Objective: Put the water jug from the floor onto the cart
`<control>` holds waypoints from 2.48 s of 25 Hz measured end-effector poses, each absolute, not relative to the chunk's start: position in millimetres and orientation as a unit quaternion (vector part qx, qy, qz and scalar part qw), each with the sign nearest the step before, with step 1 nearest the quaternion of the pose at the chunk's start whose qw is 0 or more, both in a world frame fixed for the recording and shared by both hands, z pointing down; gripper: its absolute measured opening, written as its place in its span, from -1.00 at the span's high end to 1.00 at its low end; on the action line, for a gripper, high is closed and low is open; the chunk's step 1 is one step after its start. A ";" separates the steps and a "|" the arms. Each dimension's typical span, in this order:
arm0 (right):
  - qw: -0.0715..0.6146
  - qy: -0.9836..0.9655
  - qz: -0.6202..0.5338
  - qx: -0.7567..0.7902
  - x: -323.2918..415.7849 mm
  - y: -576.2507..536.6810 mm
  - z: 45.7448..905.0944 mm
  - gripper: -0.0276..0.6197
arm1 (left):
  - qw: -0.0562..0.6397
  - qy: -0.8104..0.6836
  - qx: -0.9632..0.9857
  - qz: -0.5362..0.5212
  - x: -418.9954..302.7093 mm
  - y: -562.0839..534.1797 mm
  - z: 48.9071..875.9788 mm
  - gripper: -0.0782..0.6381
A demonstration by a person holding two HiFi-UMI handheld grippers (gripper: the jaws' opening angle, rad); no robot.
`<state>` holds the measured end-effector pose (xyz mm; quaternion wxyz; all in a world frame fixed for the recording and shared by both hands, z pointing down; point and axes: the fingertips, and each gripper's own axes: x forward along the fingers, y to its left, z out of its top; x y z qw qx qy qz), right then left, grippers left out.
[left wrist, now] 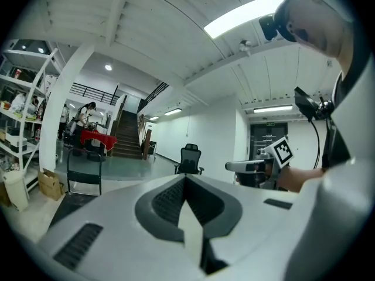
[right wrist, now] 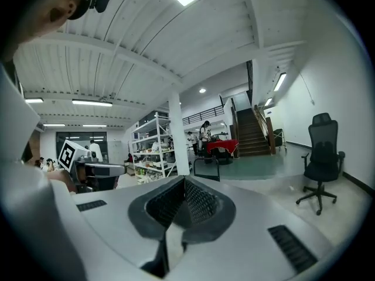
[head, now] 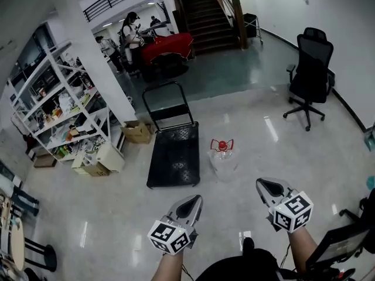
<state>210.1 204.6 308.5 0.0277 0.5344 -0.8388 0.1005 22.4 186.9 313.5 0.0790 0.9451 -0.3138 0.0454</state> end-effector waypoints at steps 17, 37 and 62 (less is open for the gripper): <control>0.039 -0.853 0.118 0.507 269.7 -51.9 341.9 0.91 | 0.093 -0.312 0.944 0.056 103.6 -61.5 342.6 0.79; 0.056 -0.828 0.111 0.547 297.3 -334.8 349.6 0.90 | 0.101 -0.273 0.955 0.055 139.0 -341.8 354.3 0.79; 0.202 -0.776 0.296 0.519 346.5 -490.3 631.8 0.55 | 0.288 -0.302 0.880 0.228 178.4 -481.9 602.3 0.79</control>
